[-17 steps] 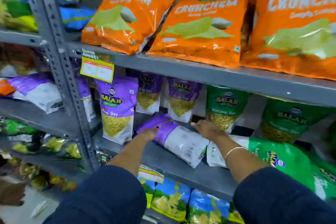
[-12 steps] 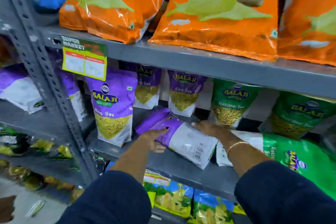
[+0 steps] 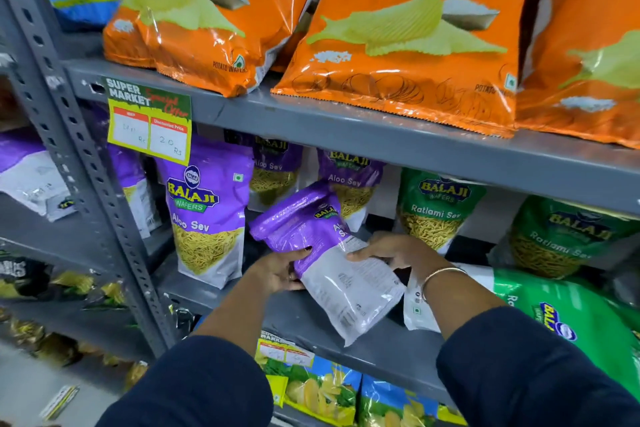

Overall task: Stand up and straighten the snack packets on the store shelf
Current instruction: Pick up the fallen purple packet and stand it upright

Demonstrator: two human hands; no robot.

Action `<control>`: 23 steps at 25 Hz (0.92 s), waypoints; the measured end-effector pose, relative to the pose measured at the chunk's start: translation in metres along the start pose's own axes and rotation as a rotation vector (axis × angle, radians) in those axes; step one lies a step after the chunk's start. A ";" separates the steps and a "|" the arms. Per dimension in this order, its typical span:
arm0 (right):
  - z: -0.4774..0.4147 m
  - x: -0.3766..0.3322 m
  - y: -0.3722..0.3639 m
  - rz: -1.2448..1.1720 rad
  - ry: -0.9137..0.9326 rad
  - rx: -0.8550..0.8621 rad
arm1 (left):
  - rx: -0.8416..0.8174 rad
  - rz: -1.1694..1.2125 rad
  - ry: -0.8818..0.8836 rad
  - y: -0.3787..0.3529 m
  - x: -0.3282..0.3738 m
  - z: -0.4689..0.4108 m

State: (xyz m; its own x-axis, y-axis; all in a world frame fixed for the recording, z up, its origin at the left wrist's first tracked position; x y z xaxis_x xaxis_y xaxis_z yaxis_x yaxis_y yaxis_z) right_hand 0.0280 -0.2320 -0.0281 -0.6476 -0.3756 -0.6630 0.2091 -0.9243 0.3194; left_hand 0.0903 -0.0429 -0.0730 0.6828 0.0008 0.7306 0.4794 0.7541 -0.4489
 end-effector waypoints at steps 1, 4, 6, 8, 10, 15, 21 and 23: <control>0.004 -0.003 -0.002 -0.045 0.036 -0.020 | 0.013 -0.065 -0.068 -0.003 0.012 0.005; 0.020 -0.013 0.002 -0.036 0.209 0.100 | 0.045 -0.263 -0.294 -0.021 0.055 0.024; 0.032 -0.014 0.005 -0.067 0.388 0.259 | 0.031 -0.368 -0.391 -0.039 0.074 0.033; 0.038 -0.009 0.002 -0.138 0.510 0.362 | 0.033 -0.466 -0.445 -0.050 0.078 0.037; 0.039 -0.003 -0.001 -0.189 0.538 0.424 | 0.023 -0.510 -0.469 -0.055 0.075 0.037; 0.036 0.008 -0.002 -0.038 0.380 0.519 | -0.054 -0.711 -0.272 -0.052 0.058 0.032; 0.033 0.018 -0.018 -0.192 0.252 0.396 | -0.130 -0.773 -0.100 -0.039 0.061 0.038; 0.033 0.018 -0.027 -0.047 0.263 0.289 | -0.048 -0.806 -0.188 -0.046 0.061 0.035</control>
State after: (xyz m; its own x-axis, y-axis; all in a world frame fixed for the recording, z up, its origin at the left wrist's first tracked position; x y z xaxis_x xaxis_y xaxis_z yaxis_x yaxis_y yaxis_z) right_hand -0.0131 -0.2115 -0.0260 -0.4338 -0.3728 -0.8202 -0.0551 -0.8977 0.4372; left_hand 0.0904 -0.0548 0.0101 0.0185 -0.4149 0.9097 0.8081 0.5420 0.2308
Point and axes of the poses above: each hand's wrist, its own z-axis away from the middle knuckle, its own y-axis out of the back of the hand, x = y × z, the point moved 5 cm from there along -z, towards the middle knuckle, and after that the axes turned 8 degrees about -x, right-handed, at the moved point
